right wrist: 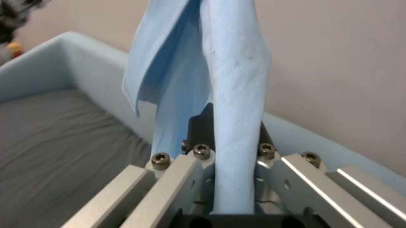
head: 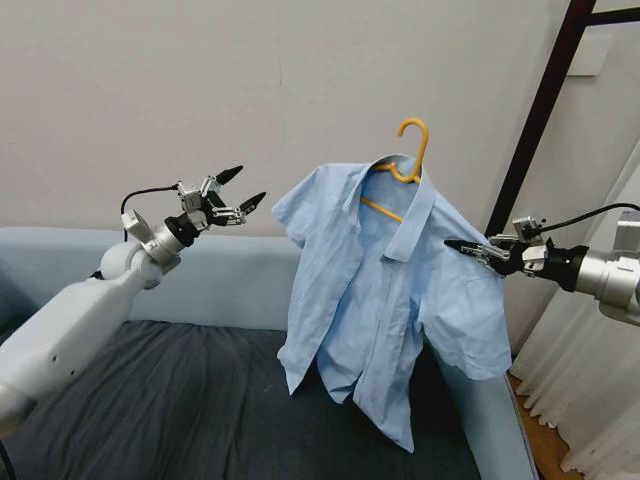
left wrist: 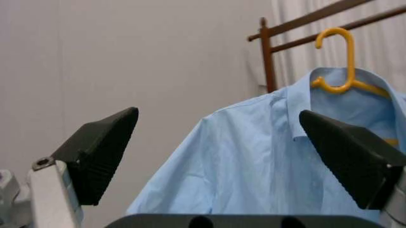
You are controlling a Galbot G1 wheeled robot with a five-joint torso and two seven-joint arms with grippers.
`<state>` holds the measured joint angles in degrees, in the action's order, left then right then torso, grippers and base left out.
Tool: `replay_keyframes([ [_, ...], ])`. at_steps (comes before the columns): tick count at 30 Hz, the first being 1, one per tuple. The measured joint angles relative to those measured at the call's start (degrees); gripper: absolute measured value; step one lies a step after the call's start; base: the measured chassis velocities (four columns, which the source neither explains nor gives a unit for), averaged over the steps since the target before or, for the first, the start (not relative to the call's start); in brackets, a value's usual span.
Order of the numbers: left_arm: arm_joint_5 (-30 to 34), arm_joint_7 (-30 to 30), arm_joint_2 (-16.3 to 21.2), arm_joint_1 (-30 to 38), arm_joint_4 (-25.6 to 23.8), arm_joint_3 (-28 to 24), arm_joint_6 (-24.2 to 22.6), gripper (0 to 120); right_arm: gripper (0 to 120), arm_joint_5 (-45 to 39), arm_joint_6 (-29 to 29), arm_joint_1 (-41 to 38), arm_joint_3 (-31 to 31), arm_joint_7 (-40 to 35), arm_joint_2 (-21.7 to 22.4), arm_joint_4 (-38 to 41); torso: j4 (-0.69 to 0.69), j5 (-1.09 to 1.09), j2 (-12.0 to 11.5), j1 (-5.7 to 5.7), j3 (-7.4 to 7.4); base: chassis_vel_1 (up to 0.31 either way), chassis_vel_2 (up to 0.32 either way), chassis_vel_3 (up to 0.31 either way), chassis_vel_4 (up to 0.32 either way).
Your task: Pick up the clothes from the sofa and hang them on the clothes hanger.
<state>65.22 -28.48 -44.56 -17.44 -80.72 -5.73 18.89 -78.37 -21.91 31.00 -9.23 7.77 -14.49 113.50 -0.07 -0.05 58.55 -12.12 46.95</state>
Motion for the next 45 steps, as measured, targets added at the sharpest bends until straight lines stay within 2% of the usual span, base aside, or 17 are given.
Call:
replay_keyframes([
  [1, -0.6, 4.3, -0.2, -2.1, -2.6, 0.8, -1.1, 100, 2, -1.6, -1.3, -0.5, 0.0, -4.1, -0.8, 1.1, -0.01, 0.01, 0.0, 0.00, 0.00, 0.000, 0.000, 0.000, 0.000],
  [2, -0.6, 4.3, -0.2, -2.1, -2.6, 0.8, -1.1, 100, 2, -1.6, -1.3, -0.5, 0.0, -4.1, -0.8, 1.1, -0.01, 0.01, 0.0, 0.00, 0.00, 0.000, 0.000, 0.000, 0.000],
  [4, -3.0, 16.4, -0.6, -6.4, -8.4, 2.1, -4.1, 100, 2, -4.5, -4.6, -1.8, 0.2, -11.3, -2.6, 2.9, -0.01, 0.01, 0.0, 0.00, 0.01, 0.000, 0.000, 0.000, 0.000],
  [6, -5.2, 26.2, -0.9, -9.7, -13.4, 2.4, -6.9, 100, 2, -5.5, -6.1, -2.5, 0.5, -14.1, -4.3, 3.5, 0.01, 0.02, 0.0, 0.00, 0.01, 0.000, 0.000, 0.000, 0.000],
  [11, -9.8, 33.3, -1.7, -13.2, -19.0, 1.6, -9.0, 100, 2, -6.0, -9.5, -4.5, 1.4, -18.1, -6.7, 4.3, 0.00, 0.03, 0.0, 0.00, 0.01, 0.000, 0.000, 0.000, 0.000],
  [14, -11.9, 33.7, -2.6, -14.3, -20.2, 0.7, -9.2, 100, 2, -7.0, -11.8, -6.3, 2.0, -20.3, -7.6, 4.5, 0.01, 0.03, 0.0, 0.00, 0.01, 0.000, 0.000, 0.000, 0.000],
  [18, -14.4, 32.1, -5.3, -15.2, -19.9, -1.0, -8.5, 100, 2, -9.7, -14.9, -9.7, 2.6, -24.8, -8.8, 5.2, 0.01, 0.03, 0.0, 0.00, 0.01, 0.000, 0.000, 0.000, 0.000],
  [24, -17.0, 30.2, -10.9, -14.2, -15.4, -3.8, -7.0, 100, 2, -14.1, -17.8, -13.2, 2.9, -30.3, -9.7, 6.0, 0.01, 0.01, 0.0, -0.01, 0.02, 0.000, 0.000, 0.000, 0.000],
  [26, -16.1, 26.9, -14.5, -11.3, -11.6, -6.4, -5.1, 100, 2, -15.4, -18.4, -13.4, 2.9, -31.9, -9.7, 6.8, -0.01, 0.03, 0.0, -0.02, 0.02, 0.000, 0.000, 0.000, 0.000],
  [30, -13.7, 22.6, -16.7, -8.0, -8.2, -8.9, -3.5, 100, 2, -16.3, -18.7, -13.6, 2.9, -33.0, -9.8, 7.3, -0.01, 0.02, 0.0, -0.01, 0.02, 0.000, 0.000, 0.000, 0.000],
  [32, -10.6, 13.2, -19.3, -1.9, -2.1, -12.8, -0.2, 100, 2, -17.6, -19.3, -14.3, 2.7, -34.2, -10.4, 8.0, -0.01, 0.03, 0.0, -0.02, 0.02, 0.000, 0.000, 0.000, 0.000],
  [33, -10.2, 11.1, -19.8, -0.8, -0.8, -13.3, 0.3, 100, 2, -17.9, -19.5, -14.4, 2.7, -34.5, -10.5, 8.1, -0.01, 0.03, 0.0, -0.01, 0.02, 0.000, 0.000, 0.000, 0.000],
  [35, -9.0, 2.4, -21.7, 4.4, 5.8, -15.2, 1.9, 100, 2, -18.5, -20.1, -14.7, 2.6, -35.1, -11.0, 8.3, -0.01, 0.04, 0.0, -0.01, 0.02, 0.000, 0.000, 0.000, 0.000],
  [36, -9.0, 2.4, -21.7, 4.4, 5.8, -15.2, 1.9, 100, 2, -18.5, -20.1, -14.7, 2.6, -35.1, -11.0, 8.3, -0.01, 0.04, 0.0, -0.01, 0.02, 0.000, 0.000, 0.000, 0.000],
  [40, -8.8, -6.2, -24.2, 9.7, 14.7, -16.3, 3.5, 93, 2, -18.2, -20.1, -14.3, 2.2, -35.1, -12.0, 8.2, 0.01, 0.03, 0.0, -0.02, 0.02, 0.000, 0.000, 0.000, 0.000],
  [41, -8.8, -6.2, -24.2, 9.7, 14.7, -16.3, 3.5, 93, 2, -18.2, -20.1, -14.3, 2.2, -35.1, -12.0, 8.2, 0.01, 0.03, 0.0, -0.02, 0.02, 0.000, 0.000, 0.000, 0.000],
  [45, -8.7, -13.0, -25.5, 11.4, 19.6, -16.2, 4.3, 75, 2, -17.6, -20.1, -14.3, 2.1, -34.7, -12.5, 7.7, 0.01, 0.02, 0.0, -0.02, 0.02, 0.000, 0.000, 0.000, 0.000],
])
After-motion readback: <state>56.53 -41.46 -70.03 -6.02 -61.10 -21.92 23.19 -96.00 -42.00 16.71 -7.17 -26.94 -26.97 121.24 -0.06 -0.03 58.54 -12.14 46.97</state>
